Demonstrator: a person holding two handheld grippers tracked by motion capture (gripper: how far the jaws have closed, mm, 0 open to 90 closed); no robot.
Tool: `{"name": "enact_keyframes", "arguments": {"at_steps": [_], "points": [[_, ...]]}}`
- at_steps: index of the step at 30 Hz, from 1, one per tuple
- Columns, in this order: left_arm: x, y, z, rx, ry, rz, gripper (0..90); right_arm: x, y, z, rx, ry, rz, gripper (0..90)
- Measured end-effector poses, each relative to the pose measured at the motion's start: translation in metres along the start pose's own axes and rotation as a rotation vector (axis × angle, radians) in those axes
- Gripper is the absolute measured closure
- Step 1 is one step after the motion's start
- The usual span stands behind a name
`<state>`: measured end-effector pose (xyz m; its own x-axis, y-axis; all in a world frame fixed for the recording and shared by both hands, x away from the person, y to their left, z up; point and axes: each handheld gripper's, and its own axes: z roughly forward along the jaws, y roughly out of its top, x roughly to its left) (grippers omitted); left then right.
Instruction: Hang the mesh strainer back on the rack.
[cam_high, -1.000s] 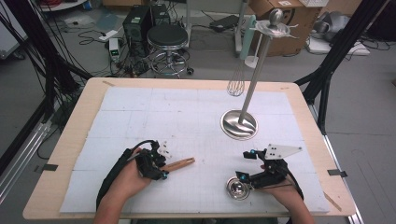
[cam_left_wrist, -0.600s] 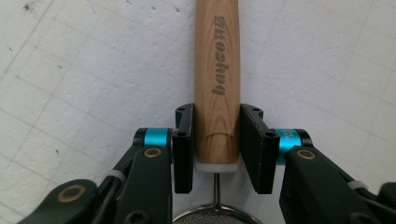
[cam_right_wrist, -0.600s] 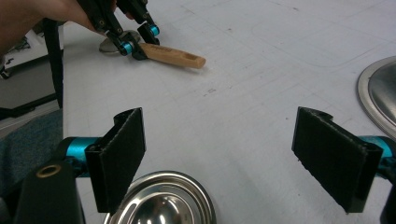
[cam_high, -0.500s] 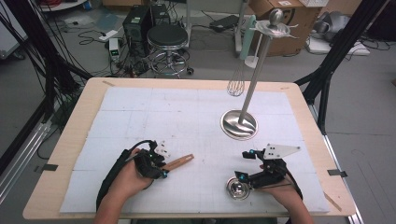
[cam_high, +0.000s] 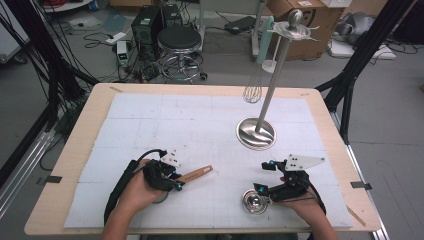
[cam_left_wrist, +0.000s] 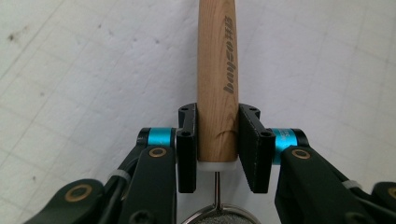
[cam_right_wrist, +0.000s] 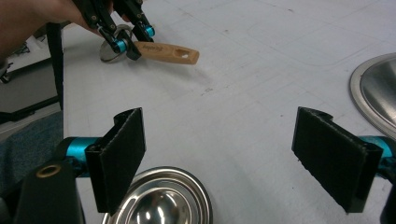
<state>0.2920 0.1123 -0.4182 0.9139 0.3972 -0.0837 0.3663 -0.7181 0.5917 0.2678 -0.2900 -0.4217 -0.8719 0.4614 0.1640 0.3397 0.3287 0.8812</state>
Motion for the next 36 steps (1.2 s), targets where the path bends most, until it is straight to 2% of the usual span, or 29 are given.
{"name": "enact_keyframes", "arguments": {"at_steps": [7, 8, 11, 14, 16, 26, 31, 36], "points": [[-0.003, 0.003, -0.01, -0.096, -0.046, -0.003, 70.5, 0.0, -0.001, -0.001, 0.0, -0.001, 0.0, 16.6], [-0.003, 0.003, -0.01, -0.096, -0.052, -0.005, 70.5, 0.0, -0.001, 0.0, 0.0, -0.001, -0.001, 16.6], [-0.002, 0.003, -0.004, -0.052, -0.056, -0.006, 70.4, 0.0, -0.001, 0.0, 0.001, -0.002, -0.002, 16.6], [-0.003, 0.003, 0.006, 0.031, -0.048, -0.001, 70.3, 0.001, -0.001, 0.0, 0.004, -0.001, 0.001, 16.6], [-0.005, 0.004, 0.012, 0.072, -0.031, 0.016, 70.2, 0.0, -0.001, 0.0, 0.004, -0.001, -0.003, 16.6], [-0.008, 0.013, 0.012, 0.139, -0.005, 0.022, 68.9, 0.001, 0.001, -0.002, -0.009, -0.003, -0.001, 16.6], [-0.01, 0.017, 0.01, 0.184, 0.03, 0.033, 61.8, 0.001, 0.002, -0.003, -0.013, -0.004, -0.009, 16.6], [-0.011, 0.022, 0.012, 0.243, 0.059, 0.056, 60.8, 0.002, 0.003, -0.003, -0.013, -0.002, -0.003, 16.6]]}}
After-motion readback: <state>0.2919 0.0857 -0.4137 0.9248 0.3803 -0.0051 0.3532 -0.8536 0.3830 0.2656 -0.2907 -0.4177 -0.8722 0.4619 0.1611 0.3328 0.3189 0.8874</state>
